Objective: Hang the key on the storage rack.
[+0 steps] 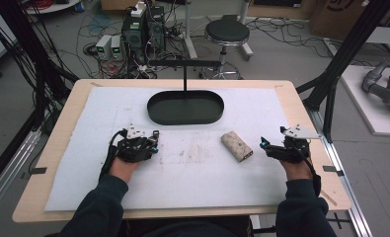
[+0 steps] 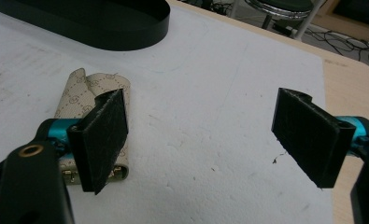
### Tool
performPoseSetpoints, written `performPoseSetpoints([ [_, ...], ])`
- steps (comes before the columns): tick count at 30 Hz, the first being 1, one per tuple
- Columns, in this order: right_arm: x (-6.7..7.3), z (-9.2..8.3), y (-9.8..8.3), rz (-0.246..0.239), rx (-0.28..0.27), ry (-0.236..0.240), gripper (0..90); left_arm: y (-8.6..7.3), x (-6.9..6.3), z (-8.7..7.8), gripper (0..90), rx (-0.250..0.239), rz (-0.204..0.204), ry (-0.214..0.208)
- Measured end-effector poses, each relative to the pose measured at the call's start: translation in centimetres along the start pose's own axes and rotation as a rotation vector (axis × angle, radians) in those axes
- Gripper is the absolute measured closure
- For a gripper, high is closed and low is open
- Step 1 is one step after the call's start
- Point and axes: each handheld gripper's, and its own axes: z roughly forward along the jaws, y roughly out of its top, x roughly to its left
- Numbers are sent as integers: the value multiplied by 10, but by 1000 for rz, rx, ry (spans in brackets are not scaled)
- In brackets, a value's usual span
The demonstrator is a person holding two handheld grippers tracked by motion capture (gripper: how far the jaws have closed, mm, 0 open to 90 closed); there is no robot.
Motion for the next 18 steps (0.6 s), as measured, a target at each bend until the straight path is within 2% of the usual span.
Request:
performPoseSetpoints([
  [2, 0, 0, 0, 0, -1, -1, 190, 6, 2, -6, 486, -31, -11, -11],
  [3, 0, 0, 0, 1, -2, 0, 190, 6, 2, -6, 486, -31, -11, -11],
  [5, 0, -1, 0, 2, -3, -2, 190, 18, 7, -13, 486, -75, -42, -26],
  [7, 0, -1, 1, 2, -3, -1, 190, 22, 9, -16, 486, -84, -44, -29],
  [10, 0, -1, 1, 4, -7, -1, 190, 38, 14, -25, 486, -135, -46, -20],
  [12, -1, -1, 1, 1, -7, 2, 190, 43, 16, -28, 486, -143, -45, -18],
  [13, -1, 0, 1, 4, -7, 3, 190, 52, 19, -31, 486, -162, -51, -15],
  [18, 0, 1, 1, 9, -4, 5, 190, 71, 25, -38, 486, -199, -65, -13],
])
